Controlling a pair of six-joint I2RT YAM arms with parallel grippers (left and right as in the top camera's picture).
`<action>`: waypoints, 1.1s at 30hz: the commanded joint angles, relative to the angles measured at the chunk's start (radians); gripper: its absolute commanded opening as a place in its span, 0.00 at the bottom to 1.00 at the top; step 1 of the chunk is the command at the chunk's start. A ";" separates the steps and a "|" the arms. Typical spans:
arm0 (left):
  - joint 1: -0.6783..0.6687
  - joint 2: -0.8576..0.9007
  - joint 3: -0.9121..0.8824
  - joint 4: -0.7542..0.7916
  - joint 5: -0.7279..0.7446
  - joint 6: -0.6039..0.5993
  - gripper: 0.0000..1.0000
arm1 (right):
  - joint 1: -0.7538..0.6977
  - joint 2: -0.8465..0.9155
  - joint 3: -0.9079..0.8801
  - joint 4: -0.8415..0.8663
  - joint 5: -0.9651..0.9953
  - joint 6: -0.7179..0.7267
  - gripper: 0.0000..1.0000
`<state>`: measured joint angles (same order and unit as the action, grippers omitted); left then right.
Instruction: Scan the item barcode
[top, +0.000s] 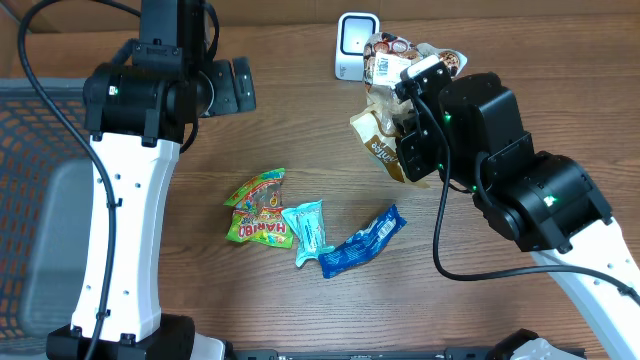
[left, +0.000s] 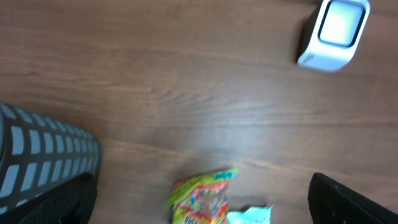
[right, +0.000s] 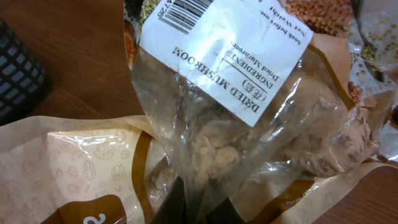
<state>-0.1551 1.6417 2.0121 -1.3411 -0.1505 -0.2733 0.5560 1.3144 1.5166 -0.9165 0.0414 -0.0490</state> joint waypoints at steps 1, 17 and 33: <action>0.005 -0.029 0.023 -0.028 0.008 0.077 1.00 | -0.001 0.010 0.028 0.007 0.006 -0.005 0.04; 0.005 -0.113 0.026 -0.116 -0.145 0.097 0.99 | -0.001 0.212 0.027 0.017 -0.002 -0.005 0.04; 0.004 -0.099 0.026 -0.114 -0.145 0.097 1.00 | 0.010 0.608 0.026 0.024 0.214 -0.115 0.04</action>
<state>-0.1551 1.5391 2.0232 -1.4586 -0.2779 -0.1986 0.5571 1.8717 1.5166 -0.9112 0.1810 -0.1020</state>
